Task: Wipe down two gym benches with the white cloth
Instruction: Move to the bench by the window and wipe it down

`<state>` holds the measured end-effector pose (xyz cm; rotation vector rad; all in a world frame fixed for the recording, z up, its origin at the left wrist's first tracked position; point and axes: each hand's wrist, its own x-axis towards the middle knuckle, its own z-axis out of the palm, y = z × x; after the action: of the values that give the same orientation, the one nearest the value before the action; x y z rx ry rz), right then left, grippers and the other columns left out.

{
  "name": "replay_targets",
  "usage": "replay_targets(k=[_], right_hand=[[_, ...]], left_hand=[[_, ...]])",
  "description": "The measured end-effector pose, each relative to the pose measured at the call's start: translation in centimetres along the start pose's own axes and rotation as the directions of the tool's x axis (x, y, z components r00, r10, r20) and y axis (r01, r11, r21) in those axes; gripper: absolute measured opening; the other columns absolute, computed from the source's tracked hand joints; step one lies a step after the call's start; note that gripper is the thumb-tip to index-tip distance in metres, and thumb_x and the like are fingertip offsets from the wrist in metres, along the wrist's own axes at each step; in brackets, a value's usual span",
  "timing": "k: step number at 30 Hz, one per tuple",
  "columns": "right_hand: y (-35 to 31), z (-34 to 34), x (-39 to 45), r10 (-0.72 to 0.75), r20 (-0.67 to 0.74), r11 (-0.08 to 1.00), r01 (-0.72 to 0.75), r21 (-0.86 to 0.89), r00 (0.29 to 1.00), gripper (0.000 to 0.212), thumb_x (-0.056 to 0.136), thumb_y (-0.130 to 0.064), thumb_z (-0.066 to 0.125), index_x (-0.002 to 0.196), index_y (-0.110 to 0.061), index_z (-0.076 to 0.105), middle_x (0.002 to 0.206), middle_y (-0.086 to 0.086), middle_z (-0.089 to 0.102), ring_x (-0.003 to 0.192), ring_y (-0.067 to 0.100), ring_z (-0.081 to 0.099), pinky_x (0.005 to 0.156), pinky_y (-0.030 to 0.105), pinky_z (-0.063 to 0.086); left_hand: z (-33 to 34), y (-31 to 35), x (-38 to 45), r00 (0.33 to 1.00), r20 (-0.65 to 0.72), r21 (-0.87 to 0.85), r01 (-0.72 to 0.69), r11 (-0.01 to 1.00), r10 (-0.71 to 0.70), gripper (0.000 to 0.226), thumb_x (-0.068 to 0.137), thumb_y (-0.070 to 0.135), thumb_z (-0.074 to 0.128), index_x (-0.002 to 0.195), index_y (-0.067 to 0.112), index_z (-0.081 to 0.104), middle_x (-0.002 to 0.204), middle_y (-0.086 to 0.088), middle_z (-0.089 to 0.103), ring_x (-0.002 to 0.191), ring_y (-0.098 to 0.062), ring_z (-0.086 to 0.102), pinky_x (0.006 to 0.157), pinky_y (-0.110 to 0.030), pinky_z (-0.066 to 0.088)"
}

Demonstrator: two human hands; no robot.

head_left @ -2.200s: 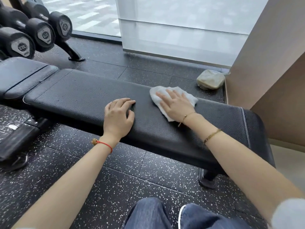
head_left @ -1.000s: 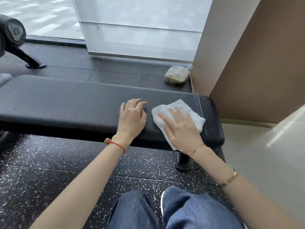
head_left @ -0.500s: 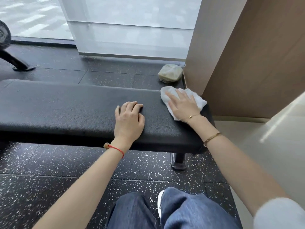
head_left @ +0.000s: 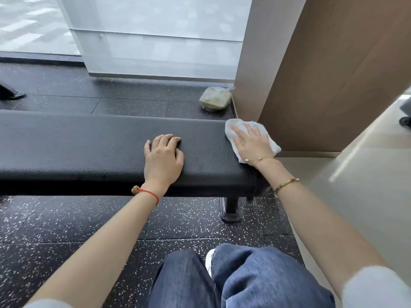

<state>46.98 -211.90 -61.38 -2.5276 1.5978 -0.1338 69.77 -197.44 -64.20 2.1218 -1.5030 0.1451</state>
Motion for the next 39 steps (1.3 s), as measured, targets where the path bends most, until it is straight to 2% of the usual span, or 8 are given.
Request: replay_targets(k=[5,10,15,20,26,32,36,39], right_hand=[[-1.4,1.0,-7.5,-0.262,-0.082,0.965,0.262,-0.010,0.962,0.045,0.102,-0.042,0.029,0.147,-0.040,0.035,0.156,0.005,0.034,0.146,0.030,0.026,0.119,0.049,0.015],[-5.2,1.5,-9.3,-0.198,-0.120,0.973,0.180,-0.141,0.973,0.047,0.103,-0.042,0.027,0.149,-0.039,0.032,0.157,0.003,0.034,0.146,0.030,0.027,0.119,0.051,0.013],[-11.6,3.9,-9.4,-0.194,-0.192,0.980,0.179,-0.092,0.962,0.046,0.103,-0.042,0.025,0.146,-0.035,0.040,0.151,0.007,0.043,0.140,0.035,0.037,0.117,0.056,0.021],[-6.5,2.9,-9.2,-0.206,-0.266,0.978,0.189,-0.090,0.942,0.044,0.103,-0.041,0.030,0.146,-0.035,0.041,0.150,0.003,0.045,0.141,0.028,0.037,0.116,0.045,0.028],[-2.8,0.9,-3.9,-0.020,-0.162,0.999,0.026,0.033,0.987,0.044,0.103,-0.037,0.033,0.147,-0.036,0.039,0.157,0.003,0.036,0.147,0.030,0.026,0.120,0.047,0.017],[-5.3,1.8,-6.4,-0.348,-0.134,0.937,0.349,-0.021,0.928,0.047,0.102,-0.044,0.026,0.147,-0.038,0.036,0.155,0.003,0.038,0.146,0.031,0.028,0.119,0.049,0.023],[-3.4,0.5,-2.1,-0.279,-0.034,0.960,0.279,-0.015,0.960,0.047,0.103,-0.043,0.028,0.150,-0.043,0.027,0.159,0.002,0.028,0.150,0.030,0.018,0.122,0.049,0.013],[-5.9,0.1,1.5,-0.244,0.006,0.969,0.244,-0.025,0.970,0.048,0.103,-0.042,0.028,0.151,-0.041,0.025,0.162,0.005,0.022,0.150,0.032,0.014,0.120,0.051,0.009]], left_hand=[[0.0,0.1,0.0,1.000,0.008,-0.004,0.004,1.000,-0.004,0.036,0.093,0.026,0.047,0.126,0.021,0.060,0.136,-0.001,0.056,0.132,-0.023,0.044,0.117,-0.051,0.023],[-0.1,0.7,-0.3,1.000,0.021,-0.002,0.018,1.000,-0.018,0.034,0.093,0.022,0.048,0.125,0.019,0.060,0.136,-0.003,0.055,0.133,-0.025,0.043,0.118,-0.053,0.022],[-0.3,0.2,0.1,1.000,0.013,-0.035,0.024,0.999,-0.024,0.036,0.092,0.018,0.048,0.125,0.021,0.062,0.135,0.002,0.058,0.133,-0.020,0.045,0.116,-0.052,0.025],[-0.7,0.1,-0.1,1.000,0.013,-0.027,0.000,1.000,0.001,0.037,0.090,0.017,0.049,0.125,0.024,0.061,0.134,0.004,0.057,0.132,-0.018,0.045,0.115,-0.049,0.026],[-0.7,0.1,-0.1,1.000,0.016,-0.026,0.006,1.000,-0.006,0.038,0.091,0.019,0.048,0.127,0.024,0.060,0.136,0.005,0.056,0.133,-0.018,0.045,0.117,-0.048,0.025],[-0.8,0.1,-0.3,0.999,0.036,-0.020,0.018,1.000,-0.017,0.042,0.092,0.020,0.044,0.131,0.023,0.059,0.140,0.004,0.055,0.136,-0.020,0.044,0.118,-0.048,0.025],[-1.3,0.5,0.0,0.996,0.090,-0.027,0.025,0.999,-0.023,0.041,0.093,0.017,0.047,0.133,0.022,0.057,0.143,0.003,0.052,0.138,-0.020,0.041,0.120,-0.047,0.022],[-2.2,0.3,0.6,0.992,0.120,-0.061,0.039,0.997,-0.031,0.040,0.094,0.015,0.048,0.133,0.019,0.057,0.143,0.001,0.051,0.138,-0.019,0.040,0.120,-0.044,0.022]])
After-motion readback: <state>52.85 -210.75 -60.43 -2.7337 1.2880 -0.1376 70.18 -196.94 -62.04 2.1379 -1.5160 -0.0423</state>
